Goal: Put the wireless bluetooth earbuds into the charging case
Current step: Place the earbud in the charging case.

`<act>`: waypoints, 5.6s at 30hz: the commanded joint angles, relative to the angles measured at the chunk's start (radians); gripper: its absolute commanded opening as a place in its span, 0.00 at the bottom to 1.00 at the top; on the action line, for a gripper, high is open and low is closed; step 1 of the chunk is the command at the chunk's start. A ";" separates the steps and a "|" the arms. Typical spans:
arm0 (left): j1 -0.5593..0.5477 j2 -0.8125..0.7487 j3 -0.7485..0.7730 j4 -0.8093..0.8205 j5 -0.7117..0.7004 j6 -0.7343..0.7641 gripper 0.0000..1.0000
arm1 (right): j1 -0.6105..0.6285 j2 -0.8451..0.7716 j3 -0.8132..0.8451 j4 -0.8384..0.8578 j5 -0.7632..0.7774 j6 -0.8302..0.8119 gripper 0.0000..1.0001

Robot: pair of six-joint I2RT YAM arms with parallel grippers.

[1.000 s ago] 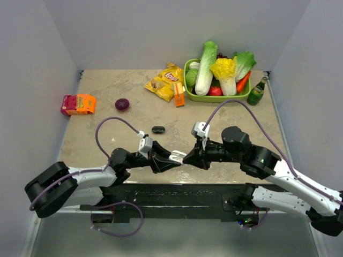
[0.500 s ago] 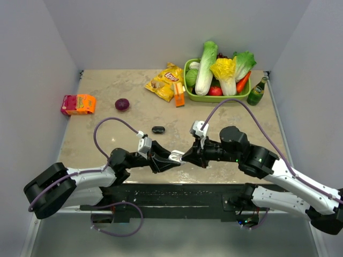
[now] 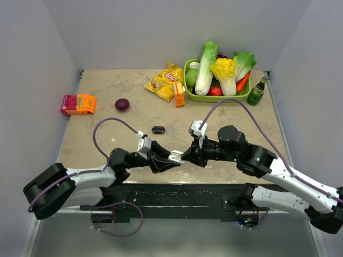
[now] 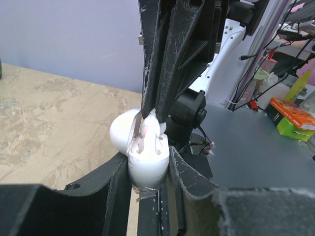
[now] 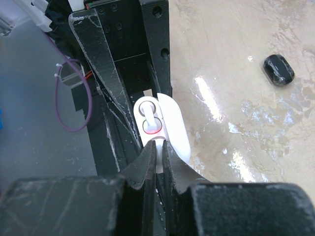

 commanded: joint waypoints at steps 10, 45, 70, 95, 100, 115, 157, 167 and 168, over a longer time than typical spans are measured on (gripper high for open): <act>0.005 -0.028 0.062 0.537 0.014 -0.010 0.00 | 0.015 0.003 -0.008 0.021 0.024 -0.034 0.00; 0.005 -0.028 0.099 0.601 0.081 -0.096 0.00 | 0.025 -0.037 0.024 -0.038 0.102 -0.065 0.00; 0.006 -0.045 0.221 0.524 0.210 -0.094 0.00 | 0.025 -0.071 0.208 -0.069 0.034 -0.103 0.00; 0.006 -0.050 0.317 0.314 0.189 -0.016 0.00 | 0.025 -0.054 0.279 -0.123 0.021 -0.188 0.00; 0.006 -0.054 0.315 0.265 0.164 0.012 0.00 | 0.025 -0.055 0.276 -0.114 0.033 -0.188 0.00; 0.006 -0.045 0.330 0.113 0.103 0.013 0.00 | 0.026 -0.065 0.250 -0.086 0.099 -0.192 0.00; 0.016 -0.063 0.419 -0.083 0.100 -0.086 0.00 | 0.048 -0.065 0.182 -0.117 0.195 -0.194 0.00; 0.016 -0.063 0.403 -0.049 0.107 -0.093 0.00 | 0.048 -0.043 0.187 -0.121 0.168 -0.193 0.00; 0.016 -0.065 0.402 -0.046 0.107 -0.093 0.00 | 0.048 -0.045 0.187 -0.120 0.169 -0.192 0.00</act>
